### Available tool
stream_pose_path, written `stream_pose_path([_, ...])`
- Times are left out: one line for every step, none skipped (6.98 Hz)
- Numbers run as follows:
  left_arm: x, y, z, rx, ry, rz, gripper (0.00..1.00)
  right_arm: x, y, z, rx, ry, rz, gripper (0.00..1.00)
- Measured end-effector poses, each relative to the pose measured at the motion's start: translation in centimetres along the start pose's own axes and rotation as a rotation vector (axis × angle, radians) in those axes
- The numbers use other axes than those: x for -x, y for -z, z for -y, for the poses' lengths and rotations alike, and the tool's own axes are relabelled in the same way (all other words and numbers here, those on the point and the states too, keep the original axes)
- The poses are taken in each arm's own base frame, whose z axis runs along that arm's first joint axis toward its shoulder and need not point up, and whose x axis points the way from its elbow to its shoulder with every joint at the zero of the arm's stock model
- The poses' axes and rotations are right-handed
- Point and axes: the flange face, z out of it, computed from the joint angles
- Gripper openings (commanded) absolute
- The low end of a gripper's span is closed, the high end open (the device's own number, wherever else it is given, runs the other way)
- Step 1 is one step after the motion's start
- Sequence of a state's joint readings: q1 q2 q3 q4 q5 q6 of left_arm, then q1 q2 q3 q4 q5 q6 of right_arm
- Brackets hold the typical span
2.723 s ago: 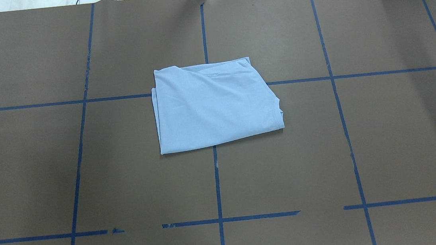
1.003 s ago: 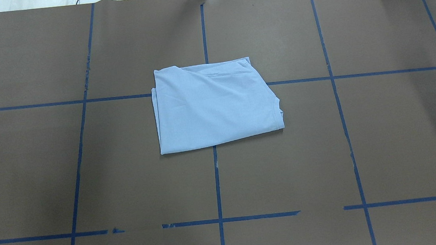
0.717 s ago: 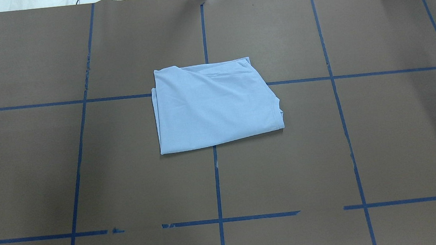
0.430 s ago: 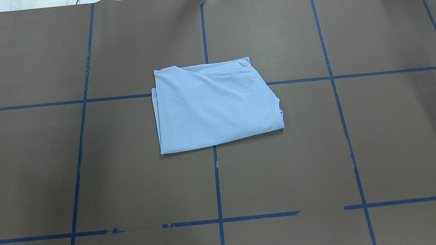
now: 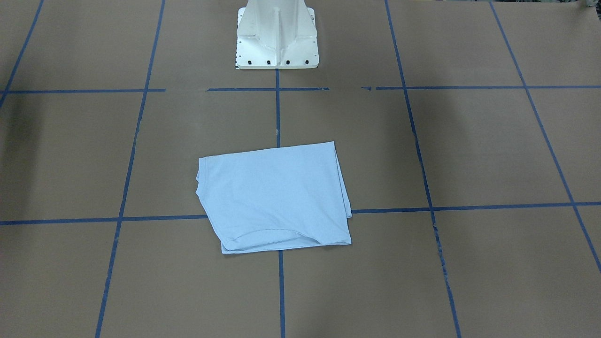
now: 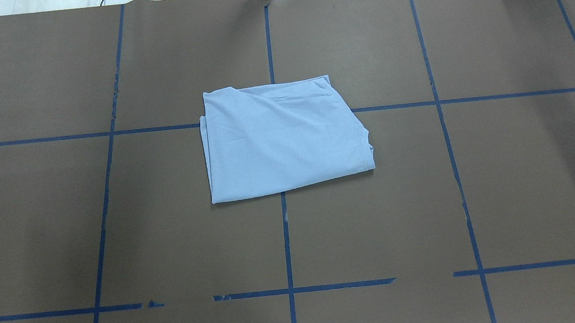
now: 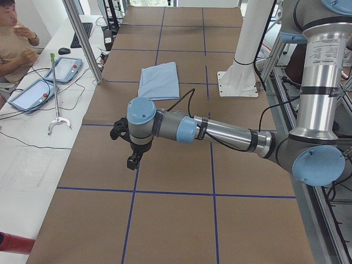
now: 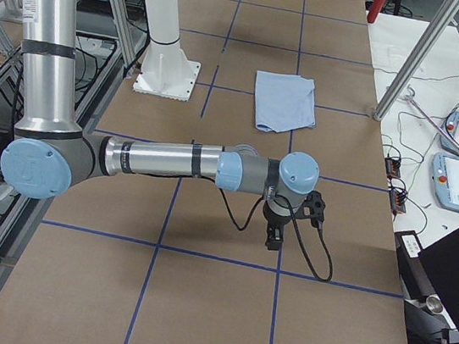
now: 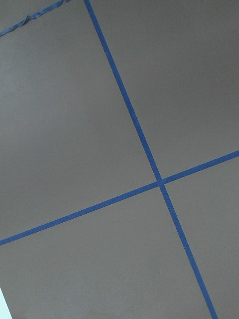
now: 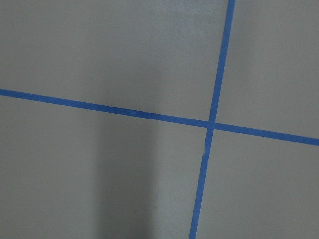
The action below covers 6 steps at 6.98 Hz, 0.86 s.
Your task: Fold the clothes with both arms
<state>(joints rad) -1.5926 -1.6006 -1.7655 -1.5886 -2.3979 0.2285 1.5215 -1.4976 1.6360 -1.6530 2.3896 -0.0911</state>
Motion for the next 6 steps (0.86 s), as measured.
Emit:
stream_pose_path([-0.1, 0.1, 0.0, -0.002, -0.001, 0.0, 1.0, 0.6, 0.0, 0.5, -0.022, 0.034, -0.002, 1.0])
stream_pose_path([-0.2, 0.2, 0.1, -0.004, -0.004, 0.003, 1.0, 1.0, 0.0, 0.8, -0.045, 0.063, -0.001, 1.0])
stream_pose_path([-0.3, 0.4, 0.3, -0.006, -0.008, 0.009, 1.0, 1.5, -0.1, 0.9, -0.054, 0.08, 0.011, 1.0])
stream_pose_path([-0.4, 0.6, 0.5, -0.01, -0.013, 0.014, 1.0, 2.2, -1.0, 1.0, -0.044, 0.095, 0.033, 1.0])
stream_pose_path([-0.7, 0.9, 0.7, -0.016, -0.02, 0.017, 1.0, 3.1, -2.1, 1.2, -0.026, 0.114, 0.039, 1.0])
stream_pose_path([-1.0, 1.2, 0.8, -0.021, -0.026, 0.019, 1.0, 3.7, -2.5, 1.6, -0.02, 0.13, 0.028, 1.0])
